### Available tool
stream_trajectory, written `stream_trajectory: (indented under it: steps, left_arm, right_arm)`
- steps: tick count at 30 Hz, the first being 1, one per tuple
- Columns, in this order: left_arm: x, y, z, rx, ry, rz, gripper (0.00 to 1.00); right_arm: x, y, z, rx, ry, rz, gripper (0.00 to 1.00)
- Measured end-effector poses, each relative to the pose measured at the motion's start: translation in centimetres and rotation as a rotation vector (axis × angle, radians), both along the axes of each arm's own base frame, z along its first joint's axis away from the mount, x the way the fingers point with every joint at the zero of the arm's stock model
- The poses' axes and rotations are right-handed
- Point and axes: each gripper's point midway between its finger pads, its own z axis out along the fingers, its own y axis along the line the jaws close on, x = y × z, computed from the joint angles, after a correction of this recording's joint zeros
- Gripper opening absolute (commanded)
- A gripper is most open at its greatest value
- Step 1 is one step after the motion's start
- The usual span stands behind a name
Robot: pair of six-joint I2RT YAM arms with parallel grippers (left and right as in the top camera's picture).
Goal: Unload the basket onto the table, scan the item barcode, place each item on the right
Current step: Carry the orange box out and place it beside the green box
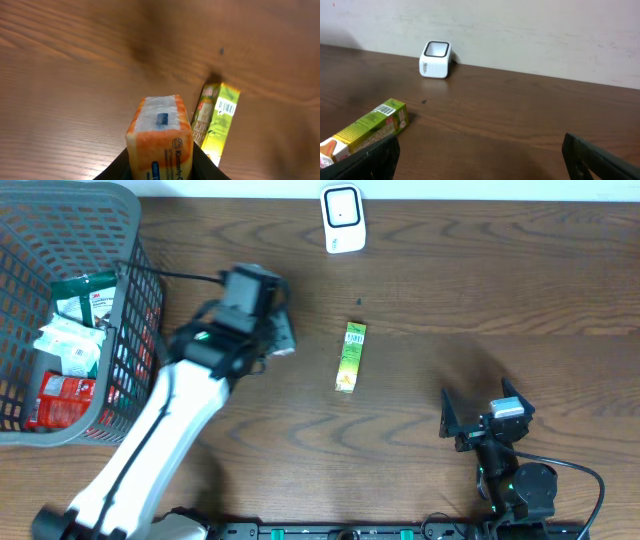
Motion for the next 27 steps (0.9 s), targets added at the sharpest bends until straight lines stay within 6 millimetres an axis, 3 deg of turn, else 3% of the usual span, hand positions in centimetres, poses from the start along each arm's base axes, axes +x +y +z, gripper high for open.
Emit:
stream_trajectory:
  steps: [2, 7, 11, 14, 20, 27]
  left_arm:
    - [0.2, -1.2, -2.2, 0.031, 0.042, -0.026, 0.29]
    - [0.7, -2.1, -6.5, 0.119, 0.115, -0.058, 0.29]
    - [0.7, -2.0, -9.1, 0.161, 0.174, -0.069, 0.29]
    - [0.9, -2.3, -9.9, 0.169, 0.181, -0.082, 0.29]
    - [1.5, -3.0, -8.8, 0.184, 0.15, -0.141, 0.29]
    - [3.1, -4.0, -3.0, 0.17, 0.093, -0.167, 0.28]
  right_arm:
    - [0.0, 0.0, 0.0, 0.0, 0.0, 0.0, 0.99]
    - [0.0, 0.0, 0.0, 0.0, 0.0, 0.0, 0.99]
    - [0.0, 0.0, 0.0, 0.0, 0.0, 0.0, 0.99]
    - [0.0, 0.0, 0.0, 0.0, 0.0, 0.0, 0.99]
    - [0.0, 0.0, 0.0, 0.0, 0.0, 0.0, 0.99]
    - [0.0, 0.0, 0.0, 0.0, 0.0, 0.0, 0.99]
